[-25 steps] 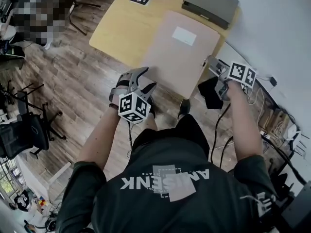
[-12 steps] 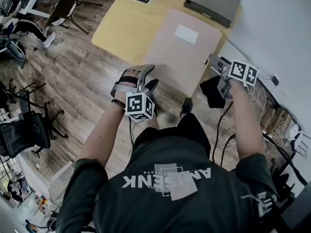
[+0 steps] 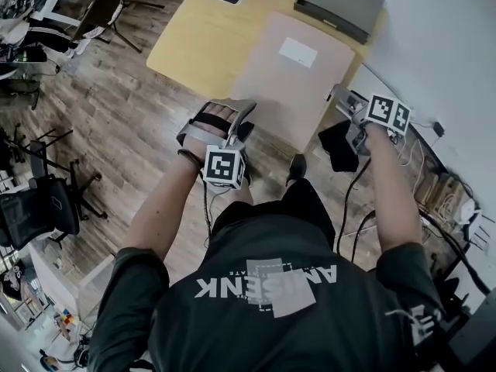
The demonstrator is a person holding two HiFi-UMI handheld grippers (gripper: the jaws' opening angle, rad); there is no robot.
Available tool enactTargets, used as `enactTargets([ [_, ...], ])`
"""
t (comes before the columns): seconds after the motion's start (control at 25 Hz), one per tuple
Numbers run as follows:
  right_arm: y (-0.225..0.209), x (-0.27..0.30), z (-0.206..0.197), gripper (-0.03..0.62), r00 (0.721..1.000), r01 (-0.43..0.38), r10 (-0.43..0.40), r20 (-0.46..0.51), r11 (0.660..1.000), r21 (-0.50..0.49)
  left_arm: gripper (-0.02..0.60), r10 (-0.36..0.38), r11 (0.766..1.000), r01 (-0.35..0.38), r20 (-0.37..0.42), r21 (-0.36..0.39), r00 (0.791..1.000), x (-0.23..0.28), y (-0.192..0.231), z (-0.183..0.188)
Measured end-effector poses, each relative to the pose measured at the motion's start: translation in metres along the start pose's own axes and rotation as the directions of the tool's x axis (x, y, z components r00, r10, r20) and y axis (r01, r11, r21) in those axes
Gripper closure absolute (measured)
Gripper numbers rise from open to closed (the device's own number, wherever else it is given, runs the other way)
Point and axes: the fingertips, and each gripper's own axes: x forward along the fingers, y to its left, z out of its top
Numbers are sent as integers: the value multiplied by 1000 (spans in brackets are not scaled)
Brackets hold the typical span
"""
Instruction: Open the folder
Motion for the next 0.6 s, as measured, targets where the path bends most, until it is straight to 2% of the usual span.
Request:
enactTargets([
  [0.2,1,1,-1,296,1000,-5,5,-10,1000,5,295,-33,999,33,32,-11,999,3,-2,1],
  [0.36,0,1,-2,296,1000,-16,16,3,998,54,295,14,998,-19,82,55,997,-2,0,6],
  [0.6,-1,2,-1,298,999,-31,29,23,996,87,295,84,996,-86,149,3,985,-8,8,8],
])
